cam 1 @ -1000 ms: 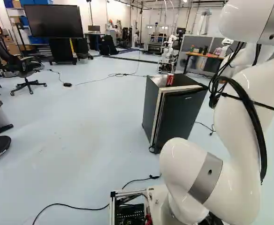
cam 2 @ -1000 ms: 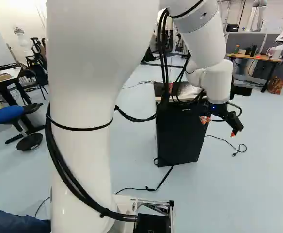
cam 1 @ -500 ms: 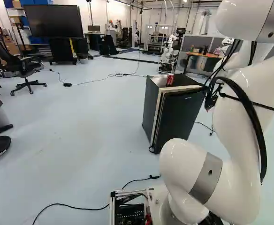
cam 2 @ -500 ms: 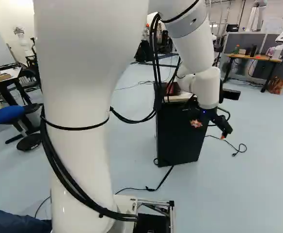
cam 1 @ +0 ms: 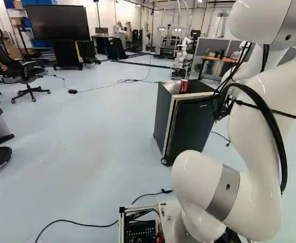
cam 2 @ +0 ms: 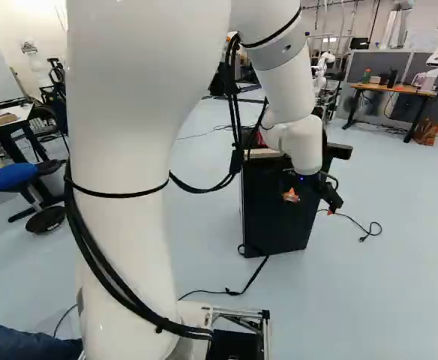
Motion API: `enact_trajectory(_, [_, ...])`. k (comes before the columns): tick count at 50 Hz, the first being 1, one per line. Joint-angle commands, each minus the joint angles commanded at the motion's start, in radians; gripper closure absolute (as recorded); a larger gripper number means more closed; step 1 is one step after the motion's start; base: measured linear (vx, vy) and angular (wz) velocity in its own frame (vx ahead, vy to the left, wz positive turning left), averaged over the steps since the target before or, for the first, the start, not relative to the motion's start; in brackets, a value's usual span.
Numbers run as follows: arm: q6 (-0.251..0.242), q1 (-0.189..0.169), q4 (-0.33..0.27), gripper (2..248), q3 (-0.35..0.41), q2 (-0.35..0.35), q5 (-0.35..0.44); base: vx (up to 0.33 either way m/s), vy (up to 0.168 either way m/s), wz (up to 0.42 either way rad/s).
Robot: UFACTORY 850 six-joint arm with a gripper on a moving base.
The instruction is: Grab a drink from the fridge
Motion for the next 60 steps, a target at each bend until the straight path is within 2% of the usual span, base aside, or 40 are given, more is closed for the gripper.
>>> enact_trajectory(27, [0.0,0.076,0.0,3,0.049,-0.031,0.118,0.0,0.0,0.0])
enact_trajectory(60, [0.0,0.204,0.0,3,0.006,-0.144,0.242,0.0,0.0,0.0])
